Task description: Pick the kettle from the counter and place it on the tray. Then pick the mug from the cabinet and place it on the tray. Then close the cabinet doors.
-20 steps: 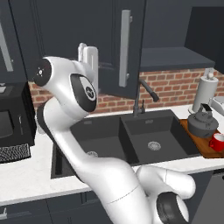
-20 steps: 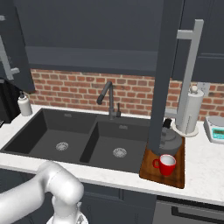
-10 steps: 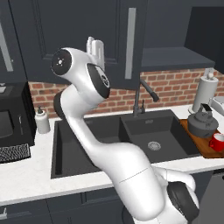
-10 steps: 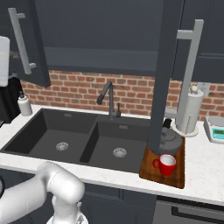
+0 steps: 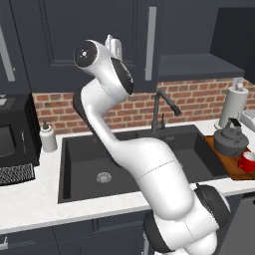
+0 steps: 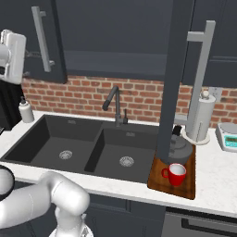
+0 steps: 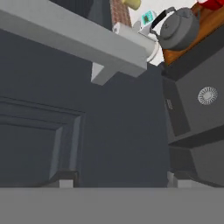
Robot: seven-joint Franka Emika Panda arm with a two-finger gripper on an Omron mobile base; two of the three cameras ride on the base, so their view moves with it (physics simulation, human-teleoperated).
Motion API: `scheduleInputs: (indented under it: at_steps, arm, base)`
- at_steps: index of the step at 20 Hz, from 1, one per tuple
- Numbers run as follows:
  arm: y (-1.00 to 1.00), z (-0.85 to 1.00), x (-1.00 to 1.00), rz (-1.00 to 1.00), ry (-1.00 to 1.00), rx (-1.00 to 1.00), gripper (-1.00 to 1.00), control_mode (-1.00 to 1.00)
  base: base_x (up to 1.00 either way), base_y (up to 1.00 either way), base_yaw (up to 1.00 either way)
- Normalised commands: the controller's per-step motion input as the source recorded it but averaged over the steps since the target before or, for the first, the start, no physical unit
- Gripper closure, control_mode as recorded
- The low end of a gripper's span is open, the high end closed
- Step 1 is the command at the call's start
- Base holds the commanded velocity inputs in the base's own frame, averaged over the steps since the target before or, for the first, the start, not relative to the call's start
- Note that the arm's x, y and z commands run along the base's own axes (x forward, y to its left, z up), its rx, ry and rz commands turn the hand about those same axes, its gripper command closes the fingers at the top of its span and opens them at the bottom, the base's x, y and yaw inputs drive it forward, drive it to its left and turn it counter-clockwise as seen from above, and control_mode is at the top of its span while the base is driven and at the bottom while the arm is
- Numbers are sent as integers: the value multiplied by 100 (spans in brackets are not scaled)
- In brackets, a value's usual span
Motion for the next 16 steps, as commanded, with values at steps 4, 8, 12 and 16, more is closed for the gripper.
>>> scheduleInputs:
  at_steps: [4,8,12,16]
  arm:
    - [-36,-2,48,6,0,6,-100,-100]
    - [-24,0,25,9,-1,6,-100,-100]
    - [-28,-1,41,9,-2,5,-100,-100]
    - [-28,-2,52,8,0,5,-100,-100]
  base:
    - [0,0,0]
    - [0,0,0]
    - [0,0,0]
    - [0,0,0]
